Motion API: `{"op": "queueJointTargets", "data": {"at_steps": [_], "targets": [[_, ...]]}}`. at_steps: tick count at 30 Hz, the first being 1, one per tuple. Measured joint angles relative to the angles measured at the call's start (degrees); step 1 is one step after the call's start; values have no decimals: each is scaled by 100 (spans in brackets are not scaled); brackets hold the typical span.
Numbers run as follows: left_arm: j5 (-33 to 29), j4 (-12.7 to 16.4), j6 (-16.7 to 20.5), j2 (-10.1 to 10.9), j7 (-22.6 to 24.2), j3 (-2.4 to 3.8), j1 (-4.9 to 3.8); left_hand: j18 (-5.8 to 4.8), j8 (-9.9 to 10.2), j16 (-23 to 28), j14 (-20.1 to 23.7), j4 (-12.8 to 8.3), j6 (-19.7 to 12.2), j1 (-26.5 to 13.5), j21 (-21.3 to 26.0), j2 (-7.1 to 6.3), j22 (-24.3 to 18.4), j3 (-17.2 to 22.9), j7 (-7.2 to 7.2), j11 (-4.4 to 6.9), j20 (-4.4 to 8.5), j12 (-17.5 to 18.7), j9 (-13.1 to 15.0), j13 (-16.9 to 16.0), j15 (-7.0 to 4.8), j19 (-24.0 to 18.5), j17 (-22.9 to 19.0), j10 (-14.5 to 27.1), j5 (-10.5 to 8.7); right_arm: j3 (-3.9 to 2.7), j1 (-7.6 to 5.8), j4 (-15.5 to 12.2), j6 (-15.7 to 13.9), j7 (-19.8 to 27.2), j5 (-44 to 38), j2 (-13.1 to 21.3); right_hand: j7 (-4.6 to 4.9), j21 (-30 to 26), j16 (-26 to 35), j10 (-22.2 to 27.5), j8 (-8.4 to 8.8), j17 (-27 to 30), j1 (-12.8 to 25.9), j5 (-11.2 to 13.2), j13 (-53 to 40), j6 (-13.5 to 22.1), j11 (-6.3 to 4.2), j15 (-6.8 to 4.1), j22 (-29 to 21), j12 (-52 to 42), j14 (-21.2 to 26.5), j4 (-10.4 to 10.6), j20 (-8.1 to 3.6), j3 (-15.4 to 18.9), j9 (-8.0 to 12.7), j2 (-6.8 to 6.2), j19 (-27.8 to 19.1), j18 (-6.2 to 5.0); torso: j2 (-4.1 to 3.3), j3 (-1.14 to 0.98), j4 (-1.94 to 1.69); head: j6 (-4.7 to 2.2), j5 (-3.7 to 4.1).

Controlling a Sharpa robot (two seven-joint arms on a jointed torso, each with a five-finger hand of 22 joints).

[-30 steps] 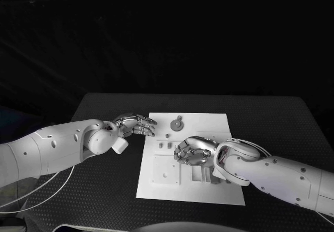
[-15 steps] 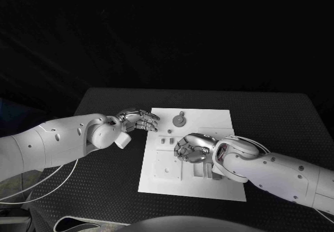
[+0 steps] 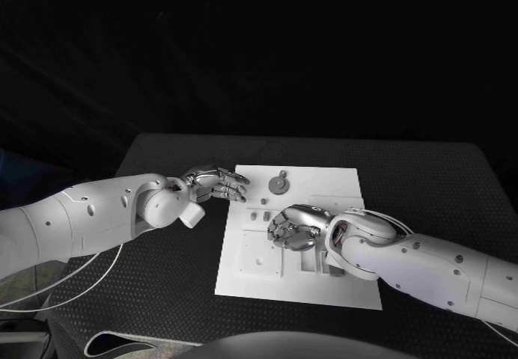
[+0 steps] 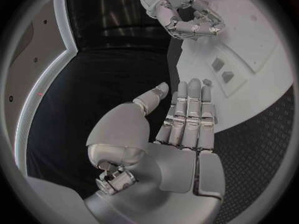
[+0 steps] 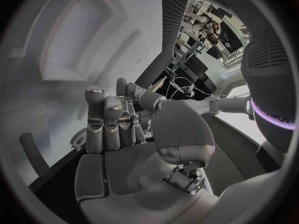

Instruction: Assemble the parts on the task board

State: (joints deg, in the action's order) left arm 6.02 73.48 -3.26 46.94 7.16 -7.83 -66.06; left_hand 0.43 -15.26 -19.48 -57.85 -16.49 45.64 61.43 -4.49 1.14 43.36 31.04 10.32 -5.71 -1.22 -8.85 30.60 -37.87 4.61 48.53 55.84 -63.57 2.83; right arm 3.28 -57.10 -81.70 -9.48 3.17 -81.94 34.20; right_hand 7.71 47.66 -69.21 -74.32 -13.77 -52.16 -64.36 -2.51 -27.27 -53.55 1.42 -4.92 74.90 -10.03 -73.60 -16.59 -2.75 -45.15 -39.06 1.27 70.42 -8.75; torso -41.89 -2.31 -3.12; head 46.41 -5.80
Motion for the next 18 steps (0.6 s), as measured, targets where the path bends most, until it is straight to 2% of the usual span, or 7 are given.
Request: {"op": "queueJointTargets", "data": {"at_steps": [8,18], "targets": [[-1,7,-1,-4,-2,0,0,0,0,0,0,0,-21,-23,0,-23,5,0,21,0,0,0,-6,-5,0,0,-1,0,0,13,86,87,-56,-49,-196,-82,-2,0,0,19,0,0,1,0,-1,-1,-21,-1,1,-109,0,0,0,1,7,-1,0,-12,0,-3,-1,20,-8],[-1,11,-1,-6,-2,1,-1,0,0,0,0,0,-21,-23,0,-23,4,0,21,0,0,0,-5,-4,0,0,4,0,0,11,111,132,-89,-73,-388,-145,-5,1,0,21,26,-6,2,2,-1,-4,-20,0,2,-177,2,-1,1,1,20,-2,-1,-20,0,-7,-2,46,-29]]}}
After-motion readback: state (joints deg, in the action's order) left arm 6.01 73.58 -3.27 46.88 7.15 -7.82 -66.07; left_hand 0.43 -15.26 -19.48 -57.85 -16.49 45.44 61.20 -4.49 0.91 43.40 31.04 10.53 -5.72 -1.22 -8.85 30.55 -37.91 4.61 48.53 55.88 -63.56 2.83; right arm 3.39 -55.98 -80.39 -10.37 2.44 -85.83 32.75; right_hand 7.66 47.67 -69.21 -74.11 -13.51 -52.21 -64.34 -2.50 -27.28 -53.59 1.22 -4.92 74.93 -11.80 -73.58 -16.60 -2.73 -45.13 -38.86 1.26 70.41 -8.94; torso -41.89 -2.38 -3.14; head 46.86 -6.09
